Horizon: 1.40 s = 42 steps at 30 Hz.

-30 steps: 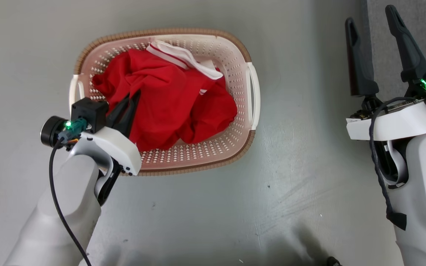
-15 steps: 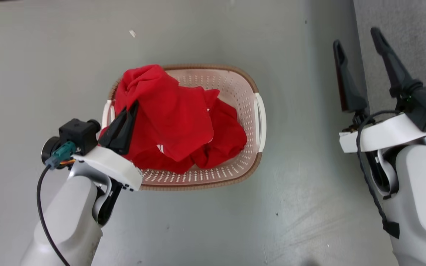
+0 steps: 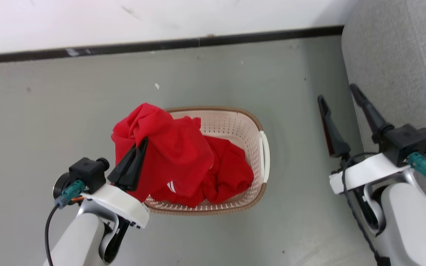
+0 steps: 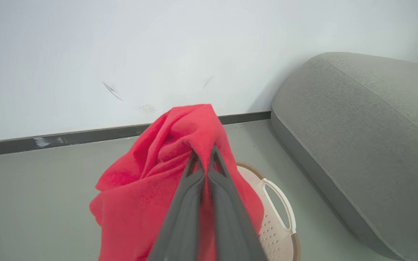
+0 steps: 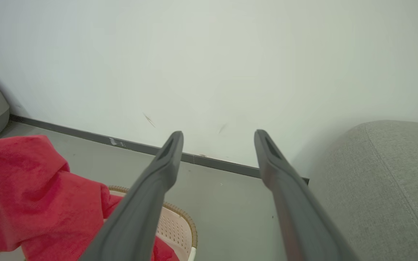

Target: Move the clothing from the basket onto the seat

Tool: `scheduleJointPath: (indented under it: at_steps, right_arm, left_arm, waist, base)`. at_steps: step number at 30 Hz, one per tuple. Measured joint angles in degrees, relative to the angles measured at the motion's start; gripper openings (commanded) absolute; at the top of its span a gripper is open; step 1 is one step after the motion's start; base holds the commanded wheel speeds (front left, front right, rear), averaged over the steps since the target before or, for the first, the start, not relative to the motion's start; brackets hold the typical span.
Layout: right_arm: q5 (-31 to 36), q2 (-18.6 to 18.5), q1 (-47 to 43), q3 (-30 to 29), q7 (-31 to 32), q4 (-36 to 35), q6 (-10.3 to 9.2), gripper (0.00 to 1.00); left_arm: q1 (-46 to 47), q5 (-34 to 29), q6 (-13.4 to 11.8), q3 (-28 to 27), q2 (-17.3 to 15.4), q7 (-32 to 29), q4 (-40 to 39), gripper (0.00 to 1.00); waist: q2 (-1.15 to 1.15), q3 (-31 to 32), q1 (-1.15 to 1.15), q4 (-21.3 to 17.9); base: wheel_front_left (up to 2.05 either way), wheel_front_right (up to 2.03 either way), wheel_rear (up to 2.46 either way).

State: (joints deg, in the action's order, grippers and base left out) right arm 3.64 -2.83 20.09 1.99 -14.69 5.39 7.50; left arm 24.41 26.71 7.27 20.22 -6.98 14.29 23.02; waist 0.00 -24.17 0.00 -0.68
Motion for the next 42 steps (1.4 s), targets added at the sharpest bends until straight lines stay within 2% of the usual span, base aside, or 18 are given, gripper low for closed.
scheduleJointPath:
  at_steps: [11, 25, 34, 42]
  right_arm:
    - [0.1, -0.03, -4.48, 6.72, 0.0, 1.96, 0.01, 1.0]
    - [0.4, -0.43, -5.81, 22.45, 0.0, 5.37, 0.02, 1.0]
    - [-2.65, -0.54, -6.17, 32.85, 0.0, 7.55, 0.04, 1.0]
    - [-3.98, -0.57, -6.17, 35.57, 0.0, 8.38, 0.04, 1.0]
  left_arm:
    - [-6.16, 0.0, 0.0, -0.15, -0.19, 0.0, -4.5, 0.0]
    - [-12.08, -0.11, 0.0, 2.71, -0.59, 0.0, -8.31, 0.0]
    - [-13.93, -0.64, 0.0, 5.45, -0.52, -1.51, -11.46, 0.0]
    - [-15.05, -1.25, 0.0, 8.5, -0.35, -3.72, -15.66, 0.0]
  waist:
    - [0.0, 8.88, 0.0, 1.1]
    - [0.0, 17.96, 0.0, 2.17]
    - [0.0, 22.0, 0.0, 3.1]
    - [0.0, 24.38, 0.0, 4.05]
  base:
    - [0.0, 0.0, 0.0]
    - [0.0, 0.0, 0.0]
    - [0.0, 0.0, 0.0]
    - [0.0, 0.0, 0.0]
